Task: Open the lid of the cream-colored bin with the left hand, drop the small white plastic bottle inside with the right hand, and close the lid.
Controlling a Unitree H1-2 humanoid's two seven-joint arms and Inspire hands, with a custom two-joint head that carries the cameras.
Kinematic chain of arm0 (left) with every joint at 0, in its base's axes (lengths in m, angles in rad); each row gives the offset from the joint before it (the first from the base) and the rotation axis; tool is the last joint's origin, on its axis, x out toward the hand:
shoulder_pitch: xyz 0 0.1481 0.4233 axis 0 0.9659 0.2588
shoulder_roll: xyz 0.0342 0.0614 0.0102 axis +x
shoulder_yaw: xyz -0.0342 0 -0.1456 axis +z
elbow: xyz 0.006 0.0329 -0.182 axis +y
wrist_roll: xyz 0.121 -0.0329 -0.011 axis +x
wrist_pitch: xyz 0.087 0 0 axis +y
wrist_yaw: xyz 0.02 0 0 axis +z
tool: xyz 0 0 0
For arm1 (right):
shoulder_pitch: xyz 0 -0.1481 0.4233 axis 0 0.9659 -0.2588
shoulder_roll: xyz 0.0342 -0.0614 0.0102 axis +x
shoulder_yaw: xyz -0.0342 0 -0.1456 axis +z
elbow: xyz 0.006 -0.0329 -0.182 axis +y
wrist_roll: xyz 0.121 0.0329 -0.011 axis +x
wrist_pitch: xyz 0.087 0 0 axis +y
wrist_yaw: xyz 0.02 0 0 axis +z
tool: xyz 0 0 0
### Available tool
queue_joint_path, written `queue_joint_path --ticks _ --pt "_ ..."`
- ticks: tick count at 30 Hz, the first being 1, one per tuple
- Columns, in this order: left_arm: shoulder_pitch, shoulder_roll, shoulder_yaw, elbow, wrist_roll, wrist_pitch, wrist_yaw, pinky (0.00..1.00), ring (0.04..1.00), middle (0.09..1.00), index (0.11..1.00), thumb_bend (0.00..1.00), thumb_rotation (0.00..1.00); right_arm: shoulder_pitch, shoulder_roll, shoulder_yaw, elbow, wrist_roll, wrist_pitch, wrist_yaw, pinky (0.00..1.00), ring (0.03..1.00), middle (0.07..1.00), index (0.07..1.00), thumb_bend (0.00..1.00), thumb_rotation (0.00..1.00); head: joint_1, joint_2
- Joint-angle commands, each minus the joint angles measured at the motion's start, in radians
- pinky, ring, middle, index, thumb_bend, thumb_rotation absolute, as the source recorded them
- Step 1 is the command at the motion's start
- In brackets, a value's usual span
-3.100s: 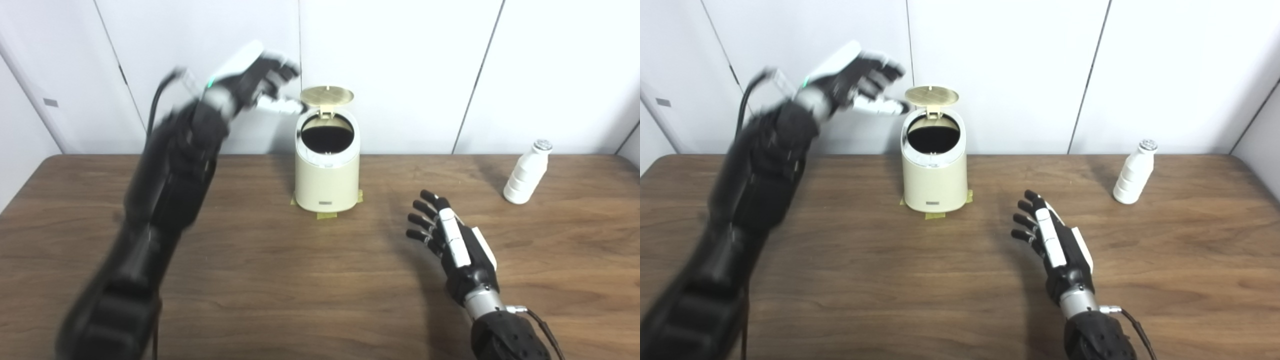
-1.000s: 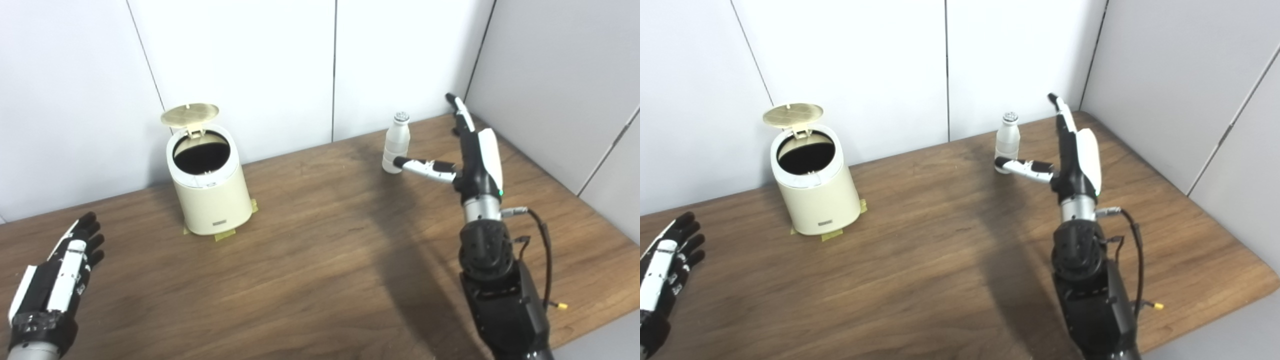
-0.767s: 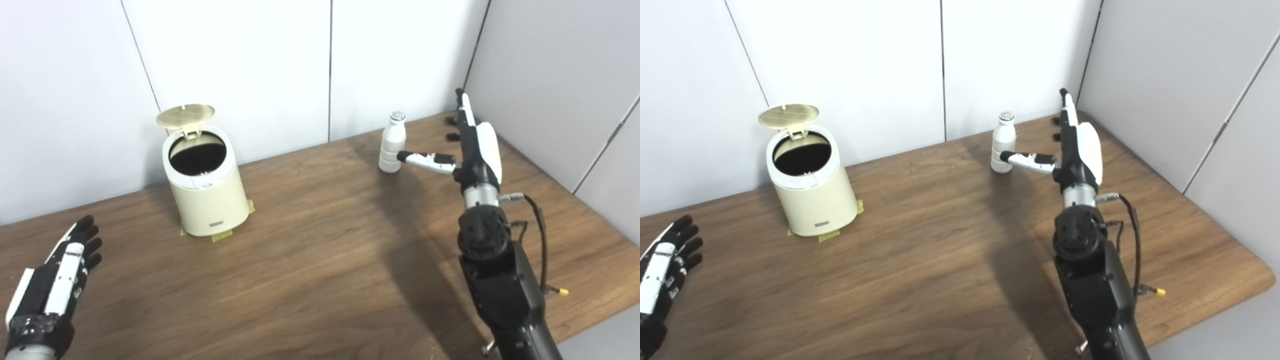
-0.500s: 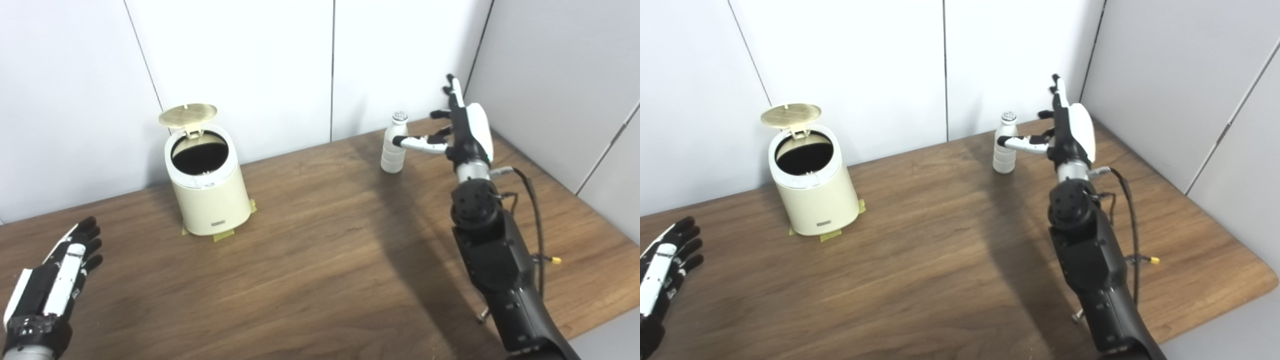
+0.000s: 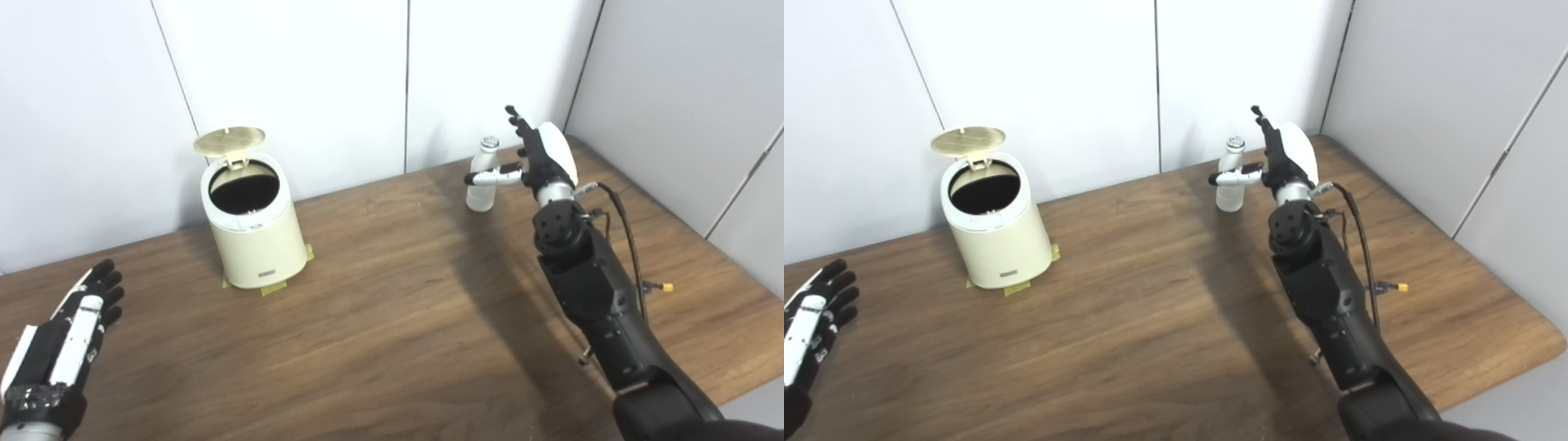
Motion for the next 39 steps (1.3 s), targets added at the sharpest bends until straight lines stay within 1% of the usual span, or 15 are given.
queue_joint_path --ticks 1,3,10,14,19,22,24,26,29,32,36,39 --pt "-0.028 0.023 -0.009 -0.035 -0.024 -0.001 0.029 0.97 0.955 0.950 0.971 0.27 0.77 -0.058 -0.035 -0.002 -0.011 -0.004 -0.008 -0.007 0.72 0.892 0.907 0.912 0.94 0.17 -0.001 0.000" --pt "-0.028 0.033 -0.019 -0.036 -0.029 -0.001 0.038 0.98 0.957 0.952 0.975 0.26 0.77 -0.062 -0.036 0.002 -0.003 -0.003 -0.006 -0.006 0.71 0.884 0.906 0.910 0.94 0.17 0.000 0.001" --pt "-0.024 0.074 -0.065 -0.055 -0.063 -0.001 0.083 0.99 0.969 0.942 0.989 0.27 0.81 -0.069 -0.043 0.019 0.027 -0.013 -0.002 -0.008 0.70 0.868 0.893 0.898 0.92 0.16 0.001 0.003" --pt "-0.024 0.093 -0.089 -0.066 -0.096 -0.001 0.125 1.00 0.976 0.943 0.994 0.23 0.80 -0.070 -0.041 0.022 0.052 -0.006 -0.014 -0.020 0.71 0.861 0.882 0.870 0.92 0.13 0.003 0.004" --pt "-0.026 0.120 -0.121 -0.074 -0.122 -0.001 0.166 1.00 0.977 0.938 0.992 0.23 0.79 -0.066 -0.038 0.021 0.068 0.009 -0.023 -0.016 0.69 0.867 0.894 0.875 0.90 0.12 0.004 0.006" --pt "-0.029 0.132 -0.139 -0.076 -0.166 -0.001 0.203 1.00 0.990 0.947 0.999 0.20 0.79 -0.062 -0.037 0.021 0.069 0.013 -0.027 -0.020 0.69 0.860 0.883 0.867 0.89 0.11 0.003 0.009" --pt "-0.031 0.145 -0.156 -0.081 -0.176 -0.001 0.222 1.00 0.995 0.953 1.000 0.18 0.81 -0.060 -0.037 0.024 0.074 0.012 -0.030 -0.023 0.70 0.856 0.873 0.866 0.88 0.10 0.005 0.009" --pt "-0.033 0.156 -0.175 -0.087 -0.193 -0.001 0.247 1.00 0.998 0.954 1.000 0.18 0.82 -0.054 -0.037 0.025 0.070 0.015 -0.032 -0.021 0.72 0.855 0.868 0.868 0.87 0.10 0.007 0.010" --pt "-0.038 0.175 -0.200 -0.095 -0.221 -0.001 0.282 1.00 1.000 0.956 1.000 0.16 0.82 -0.045 -0.027 0.017 0.074 0.028 -0.041 -0.029 0.68 0.846 0.866 0.858 0.86 0.07 0.011 0.011" --pt "-0.042 0.195 -0.219 -0.100 -0.245 -0.001 0.308 1.00 1.000 0.953 1.000 0.16 0.82 -0.044 -0.029 0.027 0.086 0.023 -0.040 -0.034 0.66 0.815 0.854 0.855 0.84 0.08 0.012 0.013" --pt "-0.042 0.220 -0.235 -0.109 -0.274 -0.001 0.339 1.00 0.995 0.948 1.000 0.17 0.82 -0.042 -0.026 0.038 0.100 0.019 -0.046 -0.046 0.68 0.807 0.837 0.847 0.84 0.09 0.011 0.015" --pt "-0.045 0.243 -0.261 -0.122 -0.279 -0.001 0.374 1.00 0.981 0.942 1.000 0.18 0.81 -0.043 -0.023 0.044 0.121 0.023 -0.068 -0.062 0.66 0.791 0.829 0.834 0.82 0.10 0.012 0.017"
